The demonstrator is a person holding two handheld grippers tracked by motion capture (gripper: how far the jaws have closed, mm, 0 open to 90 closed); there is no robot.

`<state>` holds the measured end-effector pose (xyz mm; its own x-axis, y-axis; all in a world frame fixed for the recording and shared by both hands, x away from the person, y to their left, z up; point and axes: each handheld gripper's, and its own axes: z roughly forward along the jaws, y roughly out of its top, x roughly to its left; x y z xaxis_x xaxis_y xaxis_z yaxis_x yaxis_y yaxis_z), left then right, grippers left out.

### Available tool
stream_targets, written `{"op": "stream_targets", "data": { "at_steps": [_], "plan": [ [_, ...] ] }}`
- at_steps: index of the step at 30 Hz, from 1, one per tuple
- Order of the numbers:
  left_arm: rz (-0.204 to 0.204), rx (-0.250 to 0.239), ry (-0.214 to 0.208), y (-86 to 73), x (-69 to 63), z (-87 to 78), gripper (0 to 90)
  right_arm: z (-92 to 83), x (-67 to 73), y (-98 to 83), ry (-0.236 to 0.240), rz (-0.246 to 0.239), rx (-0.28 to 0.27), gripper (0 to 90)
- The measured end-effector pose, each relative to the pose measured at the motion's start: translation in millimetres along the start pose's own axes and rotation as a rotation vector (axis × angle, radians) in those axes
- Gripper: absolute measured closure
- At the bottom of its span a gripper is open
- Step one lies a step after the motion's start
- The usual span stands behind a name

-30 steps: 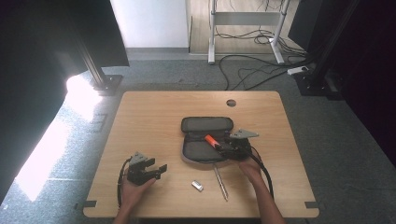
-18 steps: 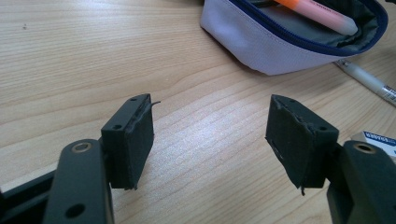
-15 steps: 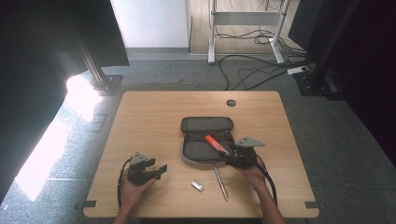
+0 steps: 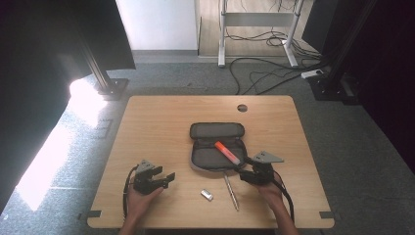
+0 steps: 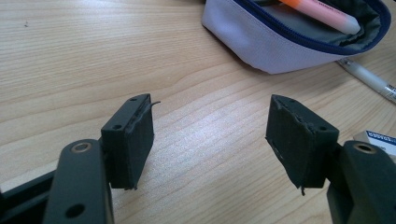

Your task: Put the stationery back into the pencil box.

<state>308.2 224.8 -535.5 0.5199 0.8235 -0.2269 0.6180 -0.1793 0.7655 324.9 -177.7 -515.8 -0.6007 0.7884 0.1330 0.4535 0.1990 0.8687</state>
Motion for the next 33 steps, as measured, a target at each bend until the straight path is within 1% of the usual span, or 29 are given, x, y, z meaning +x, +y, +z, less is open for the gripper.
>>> {"op": "stream_targets", "data": {
  "at_steps": [5,10,15,19,21,24,27,30,33],
  "plan": [
    [-0.002,-0.004,0.002,0.1,0.6,-1.0,32.5,-10.1,3.0,-8.4,-0.001,0.016,-0.01,42.4],
    [-0.002,-0.004,0.004,0.0,0.8,-1.0,32.5,-15.4,7.0,-13.2,0.003,0.01,-0.014,42.6],
    [0.002,-0.005,0.004,0.5,0.4,-1.3,32.5,-21.7,10.6,-20.0,0.011,0.019,-0.016,43.4],
    [0.006,-0.001,0.007,0.3,0.7,-0.8,32.5,-19.5,14.7,-20.8,0.012,0.018,-0.012,44.0],
    [0.006,0.0,0.008,0.1,0.8,-0.2,32.5,-17.5,18.5,-20.8,0.015,0.007,-0.006,45.2],
    [0.006,0.003,0.008,-0.2,0.5,0.8,32.5,-13.8,24.0,-21.9,0.02,-0.009,0.009,46.2],
    [0.011,0.007,0.005,-0.3,-0.7,1.7,32.5,-9.6,30.0,-23.6,0.025,-0.009,0.03,47.0],
    [0.014,0.007,0.003,-0.3,-1.2,1.9,32.5,-6.9,36.7,-24.5,0.033,-0.034,0.045,47.6],
    [0.01,0.005,0.006,-0.3,0.1,1.3,32.5,-4.8,40.3,-25.8,0.034,-0.03,0.057,49.9]
  ]
}}
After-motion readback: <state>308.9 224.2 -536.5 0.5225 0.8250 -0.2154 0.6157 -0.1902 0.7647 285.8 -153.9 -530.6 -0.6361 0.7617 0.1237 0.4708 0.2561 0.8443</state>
